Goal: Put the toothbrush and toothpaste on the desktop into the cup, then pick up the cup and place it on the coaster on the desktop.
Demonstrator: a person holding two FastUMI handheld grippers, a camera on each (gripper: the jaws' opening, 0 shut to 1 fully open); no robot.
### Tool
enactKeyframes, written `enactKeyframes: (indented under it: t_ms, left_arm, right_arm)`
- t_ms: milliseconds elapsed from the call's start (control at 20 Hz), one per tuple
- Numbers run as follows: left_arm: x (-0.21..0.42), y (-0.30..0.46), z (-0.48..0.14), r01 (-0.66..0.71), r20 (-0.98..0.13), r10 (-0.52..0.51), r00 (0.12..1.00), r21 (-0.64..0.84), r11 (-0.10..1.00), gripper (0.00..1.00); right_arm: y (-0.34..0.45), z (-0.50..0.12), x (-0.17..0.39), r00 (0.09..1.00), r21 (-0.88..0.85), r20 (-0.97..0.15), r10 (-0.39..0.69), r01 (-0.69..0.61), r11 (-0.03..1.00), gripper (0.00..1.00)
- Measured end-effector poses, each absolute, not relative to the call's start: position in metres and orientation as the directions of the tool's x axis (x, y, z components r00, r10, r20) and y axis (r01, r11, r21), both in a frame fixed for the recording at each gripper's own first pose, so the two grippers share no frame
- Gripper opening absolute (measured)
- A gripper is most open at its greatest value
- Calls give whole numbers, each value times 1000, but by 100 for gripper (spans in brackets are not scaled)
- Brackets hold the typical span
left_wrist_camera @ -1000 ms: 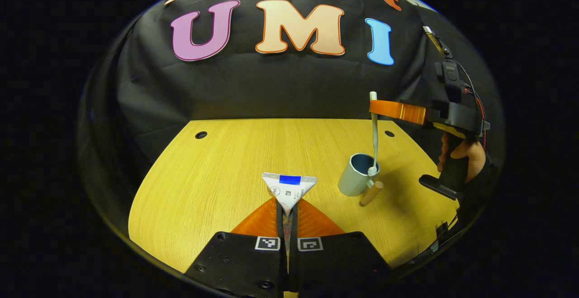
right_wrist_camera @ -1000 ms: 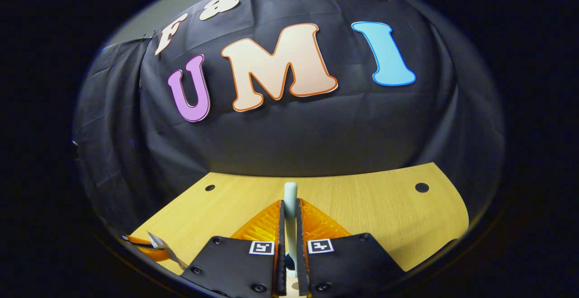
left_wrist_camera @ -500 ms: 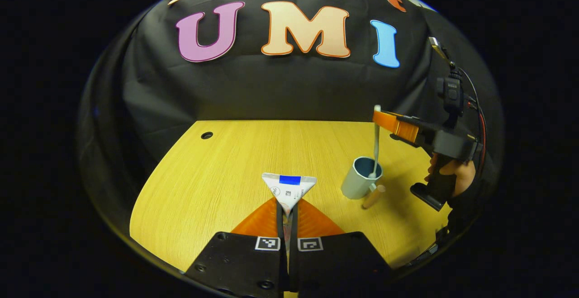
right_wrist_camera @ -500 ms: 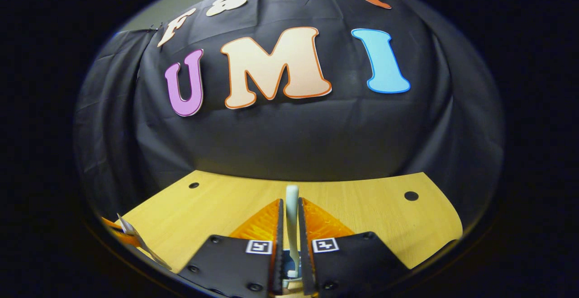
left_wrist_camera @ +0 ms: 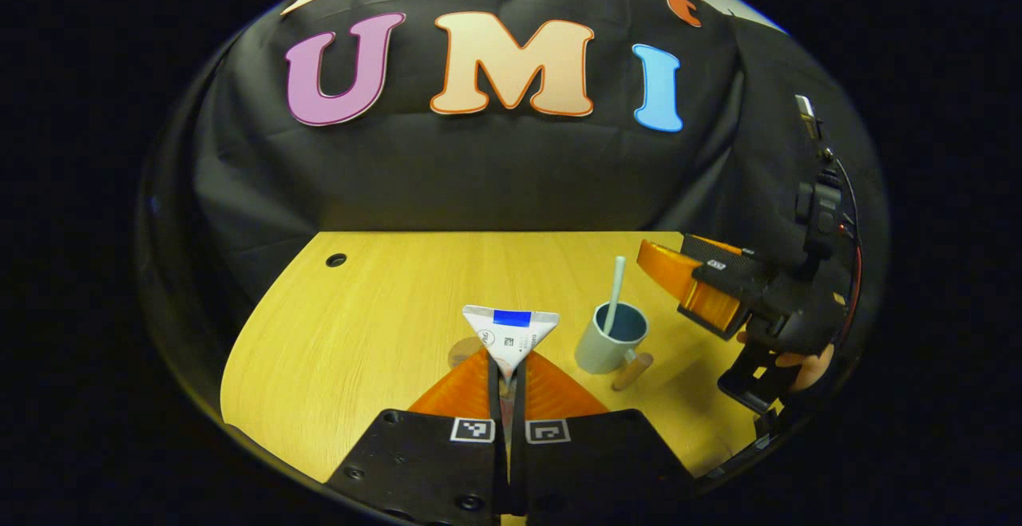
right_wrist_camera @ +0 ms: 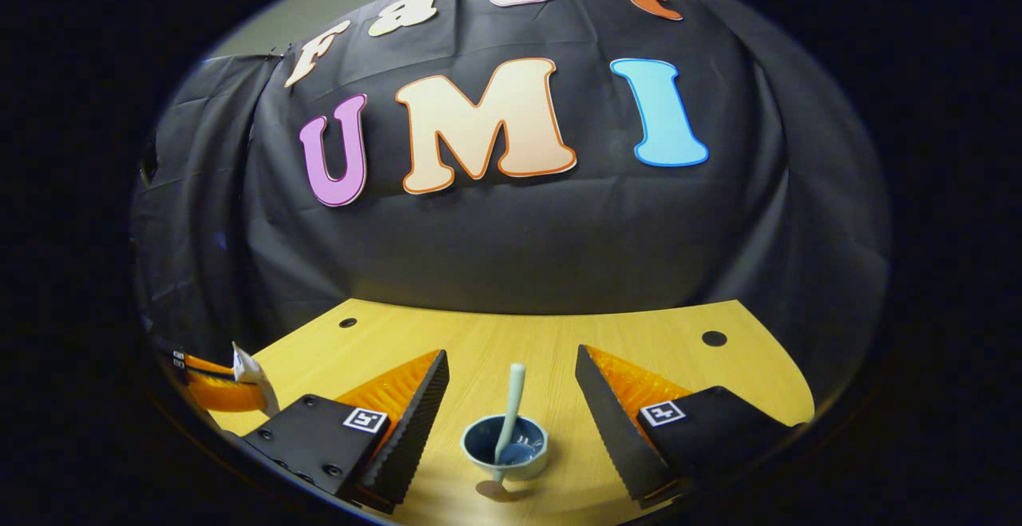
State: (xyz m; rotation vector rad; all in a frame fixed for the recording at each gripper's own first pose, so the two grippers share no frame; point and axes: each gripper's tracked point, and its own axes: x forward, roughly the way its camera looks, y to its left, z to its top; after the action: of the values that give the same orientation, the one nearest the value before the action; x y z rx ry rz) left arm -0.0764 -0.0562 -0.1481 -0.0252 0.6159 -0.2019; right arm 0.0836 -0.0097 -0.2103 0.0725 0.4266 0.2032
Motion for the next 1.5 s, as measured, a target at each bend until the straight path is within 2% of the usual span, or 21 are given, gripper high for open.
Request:
enactKeyframes:
  t_ms: [250,400,450,500,600,800,1000,1150,1250,1450,1500]
  left_arm:
    - [-44,-96,-134,251,-504,-292,813,-149,956,0]
    - [-24,-122,-127,291,-466,-344,815,-184,939,0]
    - [-17,-129,-125,299,-455,-355,817,-191,935,0]
    - [-11,-137,-125,309,-452,-365,814,-195,931,0]
    - [0,-155,-121,326,-430,-387,816,-211,922,0]
    - [8,-188,-131,346,-435,-428,792,-258,902,0]
    - [15,-203,-148,312,-465,-412,783,-278,908,3]
    - [18,-205,-152,295,-461,-398,793,-280,913,5]
    - [16,-202,-149,280,-445,-389,806,-293,914,15]
    - [15,-177,-142,204,-414,-305,858,-270,941,99]
    - [14,-170,-140,184,-411,-279,868,-257,949,95]
  right_arm:
    - [-42,-216,62,882,99,-442,164,-133,986,96]
    - [-62,-219,54,879,82,-458,133,-107,991,99]
    - [-67,-221,51,876,76,-465,127,-103,992,96]
    - [-72,-222,47,874,72,-471,121,-98,993,99]
    - [-84,-226,44,869,65,-485,103,-81,995,96]
    - [-99,-231,39,862,65,-500,88,-64,996,99]
    - [-119,-231,40,863,60,-501,68,-44,997,96]
    - [-128,-234,43,860,67,-507,61,-31,997,99]
    - [-132,-234,44,858,72,-509,63,-31,997,99]
    - [-126,-232,47,858,90,-505,91,-53,995,98]
    - [-121,-233,46,854,98,-508,107,-66,993,99]
